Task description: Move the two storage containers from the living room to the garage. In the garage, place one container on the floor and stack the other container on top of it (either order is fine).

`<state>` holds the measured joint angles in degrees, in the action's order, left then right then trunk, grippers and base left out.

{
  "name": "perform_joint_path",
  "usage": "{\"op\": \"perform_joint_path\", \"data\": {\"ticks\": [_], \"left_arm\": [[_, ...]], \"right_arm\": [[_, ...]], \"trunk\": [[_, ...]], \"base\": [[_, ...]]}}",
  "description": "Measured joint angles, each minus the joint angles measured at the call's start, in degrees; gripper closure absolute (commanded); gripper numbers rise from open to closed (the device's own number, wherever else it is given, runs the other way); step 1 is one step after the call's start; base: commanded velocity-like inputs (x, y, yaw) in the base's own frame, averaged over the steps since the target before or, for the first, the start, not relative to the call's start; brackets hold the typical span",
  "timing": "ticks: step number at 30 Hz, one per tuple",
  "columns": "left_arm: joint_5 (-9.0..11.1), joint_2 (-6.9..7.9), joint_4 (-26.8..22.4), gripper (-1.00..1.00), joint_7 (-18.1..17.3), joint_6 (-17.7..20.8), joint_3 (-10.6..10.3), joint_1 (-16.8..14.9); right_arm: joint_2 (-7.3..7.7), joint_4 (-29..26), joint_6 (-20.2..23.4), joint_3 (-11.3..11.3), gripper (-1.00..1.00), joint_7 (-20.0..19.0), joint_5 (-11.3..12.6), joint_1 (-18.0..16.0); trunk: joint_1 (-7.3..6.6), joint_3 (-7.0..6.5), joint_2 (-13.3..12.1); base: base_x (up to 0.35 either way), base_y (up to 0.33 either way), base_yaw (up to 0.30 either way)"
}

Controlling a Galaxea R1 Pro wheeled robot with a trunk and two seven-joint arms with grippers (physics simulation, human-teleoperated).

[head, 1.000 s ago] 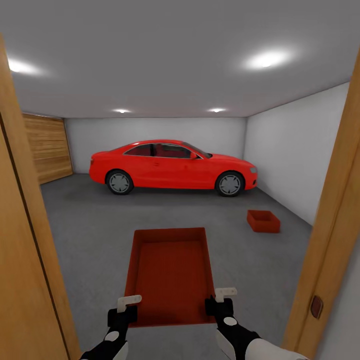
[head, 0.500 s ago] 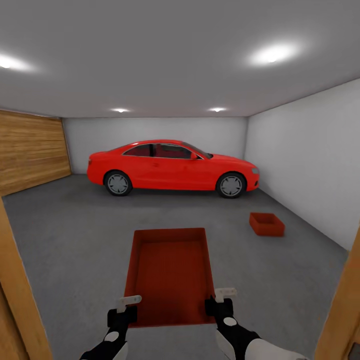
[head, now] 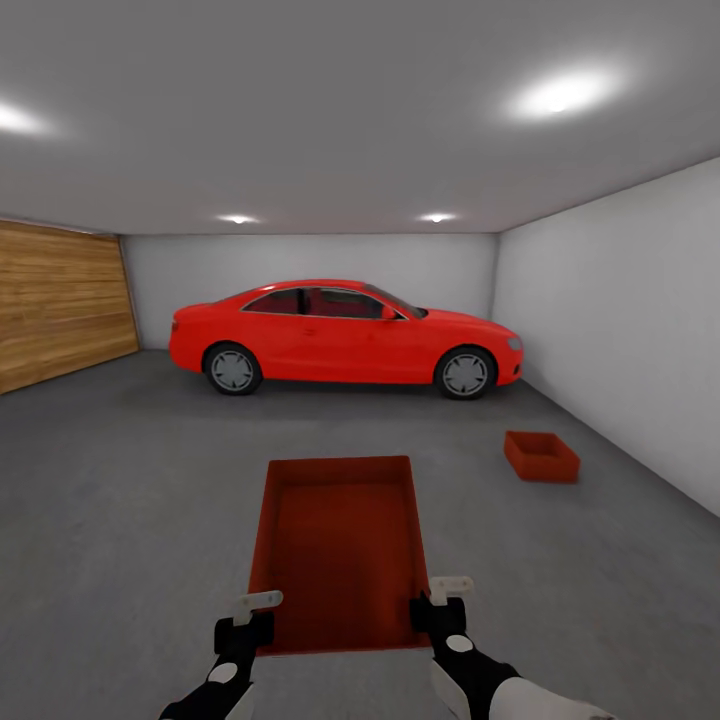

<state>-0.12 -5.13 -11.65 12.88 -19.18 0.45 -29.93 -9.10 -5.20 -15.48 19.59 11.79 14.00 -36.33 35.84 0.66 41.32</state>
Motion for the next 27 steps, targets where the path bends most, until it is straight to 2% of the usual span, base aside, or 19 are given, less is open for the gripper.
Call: {"op": "perform_joint_path", "data": {"ticks": [5,6,27], "left_arm": [[-0.48,-0.01,0.02,1.0,-0.04,0.12,0.33,-0.02],[-0.17,-0.01,0.09,1.0,-0.01,0.14,0.03,-0.01],[-0.2,-0.01,0.12,1.0,-0.01,0.28,-0.01,0.01]], "right_arm": [[0.01,0.05,0.0,0.75,1.0,0.05,0.86,0.01],[-0.03,0.3,-0.07,-0.76,1.0,-0.21,-0.38,0.0],[-0.06,0.48,-0.1,-0.93,1.0,-0.22,-0.46,0.02]], "trunk": [[0.0,0.0,-0.01],[0.0,0.0,-0.01],[0.0,0.0,-0.01]], "base": [[0.321,0.0,0.0],[0.321,0.0,0.0],[0.321,0.0,0.0]]}}
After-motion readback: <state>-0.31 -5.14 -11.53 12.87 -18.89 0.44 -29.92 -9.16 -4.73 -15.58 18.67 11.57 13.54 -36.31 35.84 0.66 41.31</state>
